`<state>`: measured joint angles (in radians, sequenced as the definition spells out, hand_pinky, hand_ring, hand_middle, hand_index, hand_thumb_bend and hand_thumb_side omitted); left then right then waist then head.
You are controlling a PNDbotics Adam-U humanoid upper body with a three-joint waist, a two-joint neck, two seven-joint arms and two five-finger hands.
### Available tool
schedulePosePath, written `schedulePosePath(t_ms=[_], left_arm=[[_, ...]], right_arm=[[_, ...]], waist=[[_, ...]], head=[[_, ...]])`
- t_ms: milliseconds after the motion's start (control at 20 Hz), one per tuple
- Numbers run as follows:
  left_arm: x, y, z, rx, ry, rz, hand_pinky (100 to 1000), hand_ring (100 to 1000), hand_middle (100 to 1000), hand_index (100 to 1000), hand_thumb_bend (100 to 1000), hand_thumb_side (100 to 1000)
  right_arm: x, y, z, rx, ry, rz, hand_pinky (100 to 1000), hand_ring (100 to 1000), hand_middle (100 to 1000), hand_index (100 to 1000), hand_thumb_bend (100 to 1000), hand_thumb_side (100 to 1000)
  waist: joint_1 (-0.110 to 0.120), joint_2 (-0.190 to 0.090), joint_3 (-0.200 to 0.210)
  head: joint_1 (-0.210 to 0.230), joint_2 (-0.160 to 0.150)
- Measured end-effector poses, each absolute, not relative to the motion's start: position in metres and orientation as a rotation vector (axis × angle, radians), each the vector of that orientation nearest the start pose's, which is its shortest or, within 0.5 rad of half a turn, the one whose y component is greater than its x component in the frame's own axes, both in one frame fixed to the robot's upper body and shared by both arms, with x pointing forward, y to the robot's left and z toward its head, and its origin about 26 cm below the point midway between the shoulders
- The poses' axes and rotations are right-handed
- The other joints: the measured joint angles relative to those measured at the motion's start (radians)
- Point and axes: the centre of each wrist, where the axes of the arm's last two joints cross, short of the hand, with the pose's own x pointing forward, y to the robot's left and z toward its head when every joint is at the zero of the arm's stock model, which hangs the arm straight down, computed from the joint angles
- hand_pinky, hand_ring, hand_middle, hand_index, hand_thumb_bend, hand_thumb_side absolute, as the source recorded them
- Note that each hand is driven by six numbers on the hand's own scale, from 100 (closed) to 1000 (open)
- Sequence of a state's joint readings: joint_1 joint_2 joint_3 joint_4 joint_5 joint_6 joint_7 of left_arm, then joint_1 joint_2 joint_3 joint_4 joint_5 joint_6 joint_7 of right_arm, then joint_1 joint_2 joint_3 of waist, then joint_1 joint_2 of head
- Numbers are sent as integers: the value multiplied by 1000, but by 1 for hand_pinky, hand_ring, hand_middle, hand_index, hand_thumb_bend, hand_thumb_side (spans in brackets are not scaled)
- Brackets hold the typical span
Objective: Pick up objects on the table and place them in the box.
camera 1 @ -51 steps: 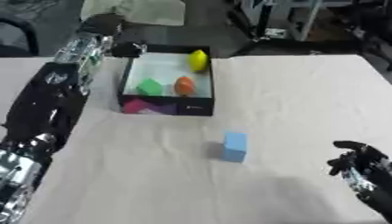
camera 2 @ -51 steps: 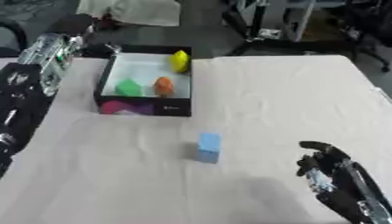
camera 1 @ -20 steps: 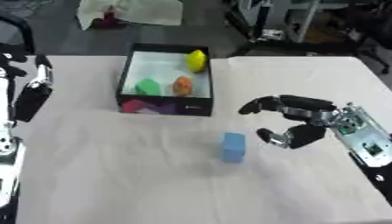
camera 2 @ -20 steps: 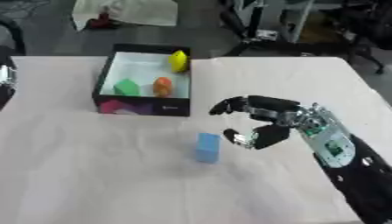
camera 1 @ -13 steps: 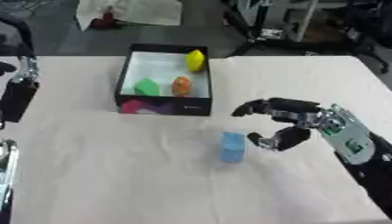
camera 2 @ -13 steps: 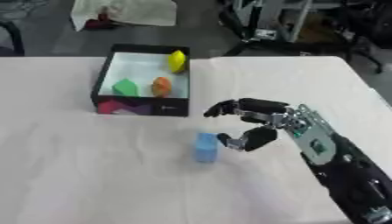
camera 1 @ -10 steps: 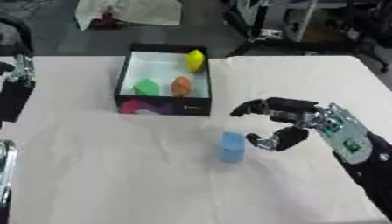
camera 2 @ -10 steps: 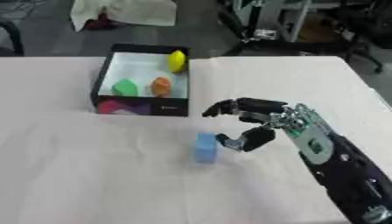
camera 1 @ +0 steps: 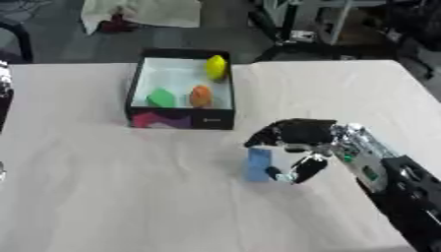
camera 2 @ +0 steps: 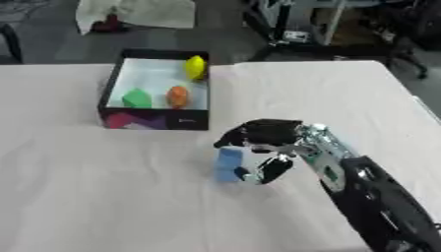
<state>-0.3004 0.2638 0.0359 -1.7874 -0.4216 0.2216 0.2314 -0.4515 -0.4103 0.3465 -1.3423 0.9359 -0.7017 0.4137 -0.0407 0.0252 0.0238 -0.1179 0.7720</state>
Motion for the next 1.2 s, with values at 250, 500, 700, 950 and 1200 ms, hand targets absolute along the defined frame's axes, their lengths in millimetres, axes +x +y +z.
schedulePosePath(t_ms=[250,500,700,950,1200], left_arm=[[329,272,149,792,-1879,-220,702,604,671,874,175,892],[329,272,149,793,-1878,-219,702,603,670,874,174,893],[329,272,149,795,-1878,-216,702,603,669,873,155,895],[329,271,150,791,-1891,-218,702,599,663,873,148,892],[335,248,169,704,-1994,-228,701,599,662,873,152,881]], right_arm=[[375,-240,55,518,2068,-2833,836,791,767,930,100,395],[377,-239,55,563,2112,-2788,756,554,444,771,100,282],[379,-247,56,622,2222,-2737,745,494,356,734,100,242],[388,-274,97,663,2424,-2608,749,503,361,737,100,214],[400,-303,166,721,2575,-2499,755,512,370,751,100,200]], waist=[[2,0,-3],[2,0,-3],[3,0,-3],[8,0,20],[38,29,119]], head=[[-2,0],[-2,0],[-1,0],[-8,0],[-73,0]])
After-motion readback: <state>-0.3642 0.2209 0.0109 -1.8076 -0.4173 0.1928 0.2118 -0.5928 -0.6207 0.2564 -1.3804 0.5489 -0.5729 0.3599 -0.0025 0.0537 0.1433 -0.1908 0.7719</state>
